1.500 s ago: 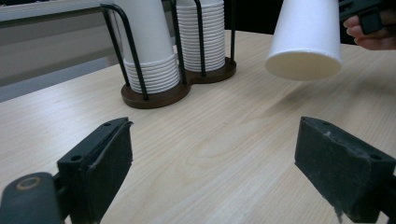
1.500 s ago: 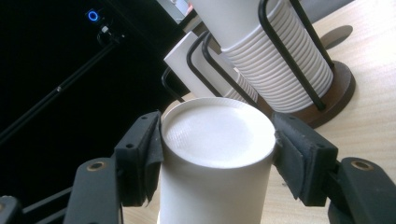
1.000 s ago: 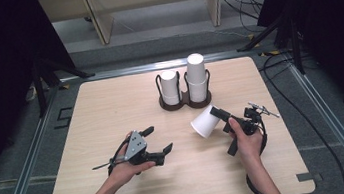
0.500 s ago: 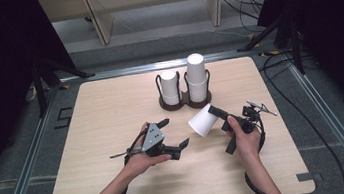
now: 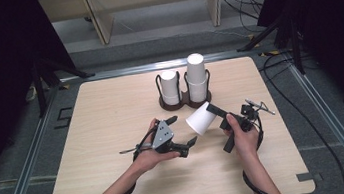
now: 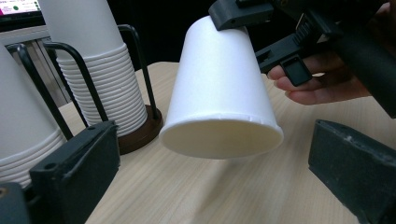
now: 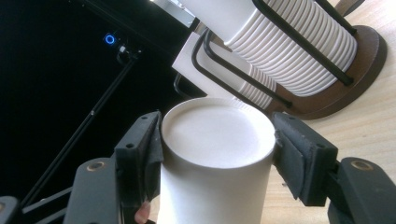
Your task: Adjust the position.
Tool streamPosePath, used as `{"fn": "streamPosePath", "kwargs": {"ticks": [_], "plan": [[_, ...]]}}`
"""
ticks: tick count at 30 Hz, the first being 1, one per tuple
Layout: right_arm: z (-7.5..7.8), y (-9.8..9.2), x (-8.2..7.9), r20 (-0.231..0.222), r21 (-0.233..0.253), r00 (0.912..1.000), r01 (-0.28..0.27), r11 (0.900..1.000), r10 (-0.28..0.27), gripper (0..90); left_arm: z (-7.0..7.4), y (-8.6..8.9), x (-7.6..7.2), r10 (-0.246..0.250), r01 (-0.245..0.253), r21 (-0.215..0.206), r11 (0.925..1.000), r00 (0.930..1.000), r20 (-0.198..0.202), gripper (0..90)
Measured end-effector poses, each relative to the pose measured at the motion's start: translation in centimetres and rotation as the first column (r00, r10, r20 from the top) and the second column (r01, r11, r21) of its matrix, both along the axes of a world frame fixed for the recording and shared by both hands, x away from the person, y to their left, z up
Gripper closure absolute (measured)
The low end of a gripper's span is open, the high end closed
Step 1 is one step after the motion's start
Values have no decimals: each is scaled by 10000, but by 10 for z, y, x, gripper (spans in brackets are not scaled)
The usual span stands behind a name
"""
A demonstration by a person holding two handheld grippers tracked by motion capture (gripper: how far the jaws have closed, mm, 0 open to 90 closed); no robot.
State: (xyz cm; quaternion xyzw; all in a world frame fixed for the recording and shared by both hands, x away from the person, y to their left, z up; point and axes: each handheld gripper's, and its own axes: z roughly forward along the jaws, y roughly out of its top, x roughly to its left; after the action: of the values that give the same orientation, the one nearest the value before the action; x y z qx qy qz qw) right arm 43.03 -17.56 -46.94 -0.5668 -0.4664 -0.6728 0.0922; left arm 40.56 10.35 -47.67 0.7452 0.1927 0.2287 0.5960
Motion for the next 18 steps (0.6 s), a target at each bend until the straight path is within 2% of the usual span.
{"fn": "streamPosePath", "kwargs": {"ticks": [7, 11, 12, 13, 18], "plan": [[0, 4, 2, -33, 16, 10000, -71, 10000, 71, 367, -5, -7, 2, -129, 128, -23, 9999, 9993, -341, 8], [1, 6, 2, -43, 35, 10000, -23, 10000, 23, 367, -7, -9, 5, -133, 130, -71, 9999, 9992, -385, 2], [3, 7, 1, -224, 138, 9997, -66, 9999, 69, 367, -7, -10, 6, -126, 126, -12, 9999, 9991, -404, 1], [2, 6, 2, -76, -150, 10000, -1, 9999, -1, 367, -8, -10, 6, -106, 107, 10, 9999, 9990, -438, 0], [3, 7, 2, -112, -104, 9999, -66, 9999, 65, 367, -9, -12, 11, -83, 89, 117, 9999, 9988, -488, 0]]}}
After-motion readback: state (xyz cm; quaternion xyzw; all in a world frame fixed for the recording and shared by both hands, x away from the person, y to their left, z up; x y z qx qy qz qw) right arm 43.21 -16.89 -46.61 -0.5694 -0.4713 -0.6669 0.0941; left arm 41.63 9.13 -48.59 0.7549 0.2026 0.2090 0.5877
